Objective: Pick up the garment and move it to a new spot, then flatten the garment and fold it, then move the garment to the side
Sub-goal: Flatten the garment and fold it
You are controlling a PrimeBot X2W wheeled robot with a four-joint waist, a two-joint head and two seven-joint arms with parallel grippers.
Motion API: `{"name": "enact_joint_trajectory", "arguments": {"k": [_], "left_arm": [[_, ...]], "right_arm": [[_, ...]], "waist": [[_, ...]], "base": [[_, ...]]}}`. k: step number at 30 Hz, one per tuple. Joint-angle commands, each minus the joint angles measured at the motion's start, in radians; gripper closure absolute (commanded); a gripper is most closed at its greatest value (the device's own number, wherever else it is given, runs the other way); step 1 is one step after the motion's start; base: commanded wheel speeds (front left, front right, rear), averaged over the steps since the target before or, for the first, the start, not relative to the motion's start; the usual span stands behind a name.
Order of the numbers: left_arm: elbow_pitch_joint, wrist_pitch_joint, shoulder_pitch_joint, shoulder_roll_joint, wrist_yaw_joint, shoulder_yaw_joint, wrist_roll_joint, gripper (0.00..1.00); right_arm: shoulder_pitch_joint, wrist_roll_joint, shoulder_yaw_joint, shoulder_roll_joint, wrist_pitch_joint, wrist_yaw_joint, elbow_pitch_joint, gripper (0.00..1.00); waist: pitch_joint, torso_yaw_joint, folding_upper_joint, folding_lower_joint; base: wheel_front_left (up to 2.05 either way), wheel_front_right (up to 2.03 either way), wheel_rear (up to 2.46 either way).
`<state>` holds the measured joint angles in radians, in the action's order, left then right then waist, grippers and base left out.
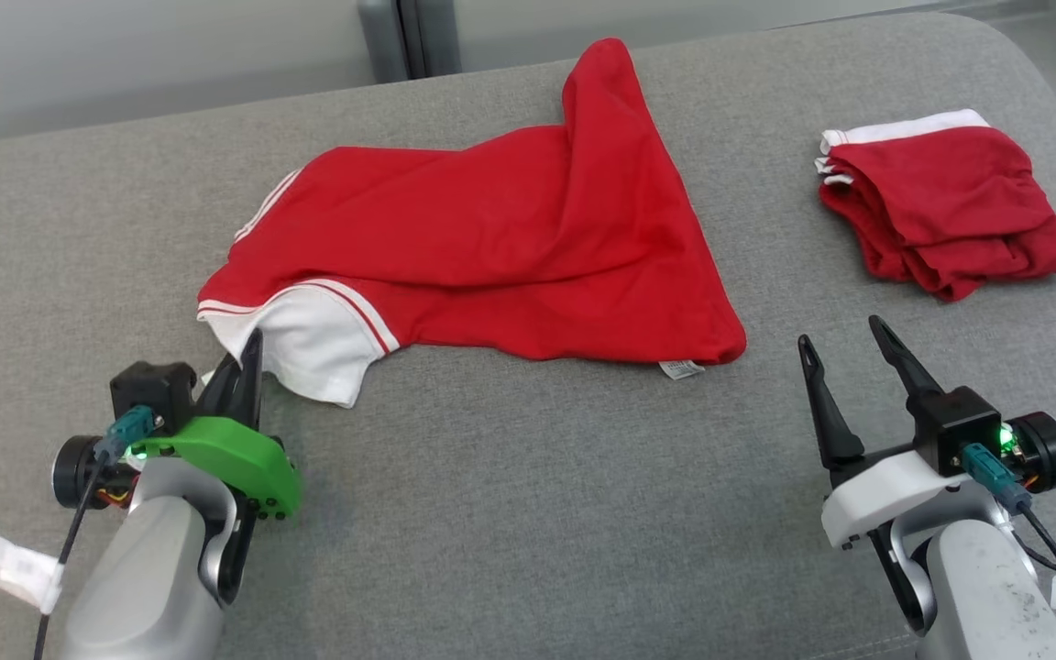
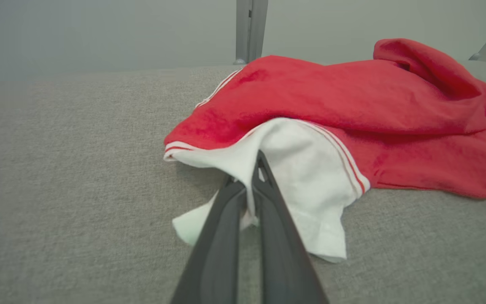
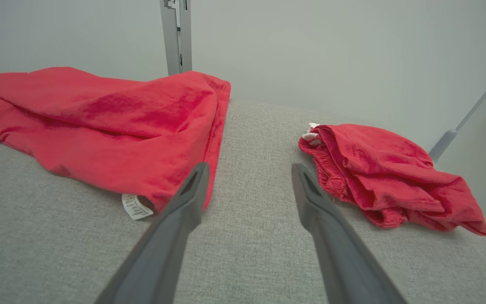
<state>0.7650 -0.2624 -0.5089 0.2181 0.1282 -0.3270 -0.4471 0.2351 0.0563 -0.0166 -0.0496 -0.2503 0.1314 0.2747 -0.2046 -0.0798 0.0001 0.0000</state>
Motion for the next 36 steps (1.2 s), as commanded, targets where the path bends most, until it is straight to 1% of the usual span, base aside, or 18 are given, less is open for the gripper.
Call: {"name": "enact_joint_trajectory", "arguments": {"k": [1,4,8,11,13,15,16,18,19,21,26,32,36], "left_arm": [[-0.032,-0.002,0.036,0.020,0.004,-0.009,-0.020,1.00],[-0.109,0.011,0.092,0.050,0.004,-0.018,-0.058,1.00],[-0.213,0.102,0.177,0.077,0.001,0.011,-0.135,1.00],[-0.291,0.191,0.232,0.087,-0.019,0.030,-0.189,1.00],[-0.324,0.227,0.250,0.101,-0.039,0.040,-0.202,1.00],[-0.334,0.253,0.257,0.102,-0.053,0.051,-0.221,1.00],[-0.332,0.262,0.256,0.105,-0.058,0.051,-0.219,0.91],[-0.314,0.281,0.243,0.102,-0.073,0.057,-0.230,0.45],[-0.303,0.285,0.236,0.101,-0.077,0.059,-0.233,0.01],[-0.273,0.285,0.219,0.106,-0.083,0.064,-0.234,0.00],[-0.206,0.195,0.191,0.116,-0.092,0.084,-0.209,0.00],[-0.170,0.085,0.191,0.104,-0.074,0.077,-0.187,0.00],[-0.192,0.030,0.211,0.079,-0.066,0.075,-0.178,0.00]], "right_arm": [[-0.016,-0.005,-0.004,-0.002,-0.006,-0.002,0.004,0.00],[-0.029,-0.014,-0.009,-0.002,-0.008,-0.002,0.010,0.00],[-0.038,-0.024,-0.014,-0.003,-0.010,-0.002,0.016,0.00],[-0.035,-0.027,-0.017,-0.003,-0.012,-0.002,0.019,0.00],[-0.029,-0.029,-0.016,-0.002,-0.013,-0.002,0.019,0.00],[-0.019,-0.030,-0.013,-0.003,-0.014,-0.002,0.020,0.00],[-0.015,-0.031,-0.011,-0.002,-0.014,-0.002,0.021,0.00],[-0.007,-0.029,-0.009,-0.003,-0.014,-0.002,0.024,0.00],[-0.004,-0.028,-0.010,-0.003,-0.014,-0.002,0.026,0.00],[-0.001,-0.024,-0.015,-0.003,-0.014,-0.002,0.027,0.00],[-0.002,-0.015,-0.036,-0.002,-0.015,-0.002,0.032,0.00],[-0.024,-0.015,-0.060,-0.002,-0.015,-0.002,0.037,0.00],[-0.034,-0.021,-0.071,-0.003,-0.015,-0.002,0.045,0.00]], "waist": [[0.025,0.030,-0.0001,0.0000],[0.040,0.051,-0.0001,0.0000],[0.050,0.072,-0.0001,0.0000],[0.047,0.079,-0.0001,0.0000],[0.042,0.080,-0.0001,0.0000],[0.034,0.077,-0.0001,0.0000],[0.031,0.075,-0.0001,0.0000],[0.025,0.069,-0.0001,0.0000],[0.024,0.066,-0.0001,0.0000],[0.021,0.061,-0.0001,0.0000],[0.024,0.055,-0.0001,0.0000],[0.037,0.063,-0.0001,0.0000],[0.046,0.075,-0.0001,0.0000]], "base": [[0.00,0.00,0.00],[0.00,0.00,0.00],[0.00,0.00,0.00],[0.00,0.00,0.00],[0.00,0.00,0.00],[0.00,0.00,0.00],[0.00,0.00,0.00],[0.00,0.00,0.00],[0.00,0.00,0.00],[0.00,0.00,0.00],[0.00,0.00,0.00],[0.00,0.00,0.00],[0.00,0.00,0.00]]}}
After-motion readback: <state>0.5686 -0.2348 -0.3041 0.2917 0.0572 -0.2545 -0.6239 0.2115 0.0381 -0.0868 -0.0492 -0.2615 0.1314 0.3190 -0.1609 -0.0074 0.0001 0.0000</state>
